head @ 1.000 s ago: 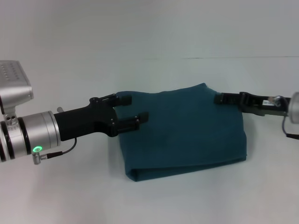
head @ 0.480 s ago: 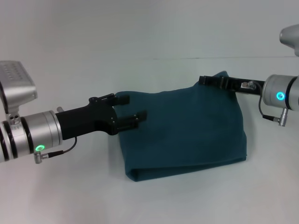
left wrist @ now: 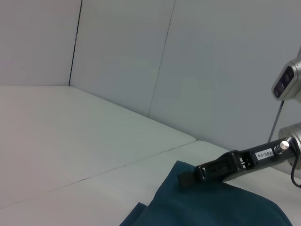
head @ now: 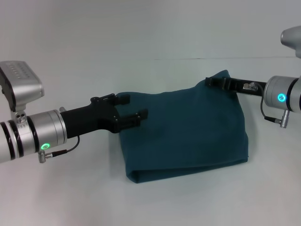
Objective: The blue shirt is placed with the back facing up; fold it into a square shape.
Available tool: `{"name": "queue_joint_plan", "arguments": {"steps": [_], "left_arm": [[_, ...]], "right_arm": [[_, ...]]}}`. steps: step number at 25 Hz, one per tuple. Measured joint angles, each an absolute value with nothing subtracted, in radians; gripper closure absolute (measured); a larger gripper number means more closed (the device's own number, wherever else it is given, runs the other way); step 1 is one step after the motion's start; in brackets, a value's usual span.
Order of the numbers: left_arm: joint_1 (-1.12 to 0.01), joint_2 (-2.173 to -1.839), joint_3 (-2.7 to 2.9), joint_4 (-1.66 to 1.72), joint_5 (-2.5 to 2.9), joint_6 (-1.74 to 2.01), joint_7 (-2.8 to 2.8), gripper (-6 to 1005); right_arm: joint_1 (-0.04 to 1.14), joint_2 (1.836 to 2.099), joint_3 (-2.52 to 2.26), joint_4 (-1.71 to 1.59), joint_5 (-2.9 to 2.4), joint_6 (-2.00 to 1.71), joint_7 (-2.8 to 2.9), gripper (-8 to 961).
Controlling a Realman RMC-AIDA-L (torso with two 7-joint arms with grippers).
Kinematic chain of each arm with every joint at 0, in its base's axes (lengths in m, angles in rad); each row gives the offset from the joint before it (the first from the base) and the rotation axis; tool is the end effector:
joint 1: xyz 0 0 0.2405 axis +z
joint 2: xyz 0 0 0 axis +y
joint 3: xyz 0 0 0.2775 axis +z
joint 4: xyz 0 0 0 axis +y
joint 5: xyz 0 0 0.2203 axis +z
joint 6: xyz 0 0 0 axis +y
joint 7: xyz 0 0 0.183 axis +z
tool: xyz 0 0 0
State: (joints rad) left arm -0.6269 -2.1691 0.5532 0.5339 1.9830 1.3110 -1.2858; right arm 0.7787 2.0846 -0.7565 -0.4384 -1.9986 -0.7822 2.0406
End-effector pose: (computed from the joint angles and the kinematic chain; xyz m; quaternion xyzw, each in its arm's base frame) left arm -0.2501 0.4001 -0.0833 -0.9062 -0.2448 -0.2725 0.2111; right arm 0.2717 0.4846 -0.0696 -0.7681 0.5277 0.2118 0.2943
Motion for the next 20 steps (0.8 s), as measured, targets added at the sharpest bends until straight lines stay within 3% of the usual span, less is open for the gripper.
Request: {"name": "queue_joint_plan", "arguments": {"steps": [6, 17, 20], "left_arm": [[-0.632, -2.169, 0.554, 0.528, 1.982, 1.291, -1.286, 228], [-0.657, -2.167, 0.552, 0.500, 1.982, 1.206, -1.308, 228], [-0.658, -2.167, 0.550, 0.500, 1.982, 1.205, -1.308, 229]], "right_arm": [[0.779, 2.085, -0.760, -0.427, -1.999, -0.757, 2.016, 465], [0.789, 2.082, -0.760, -0.435, -1.997, -0.749, 1.981, 924], [0.793, 2.078, -0.760, -0.436, -1.997, -0.751, 1.981, 937]]}}
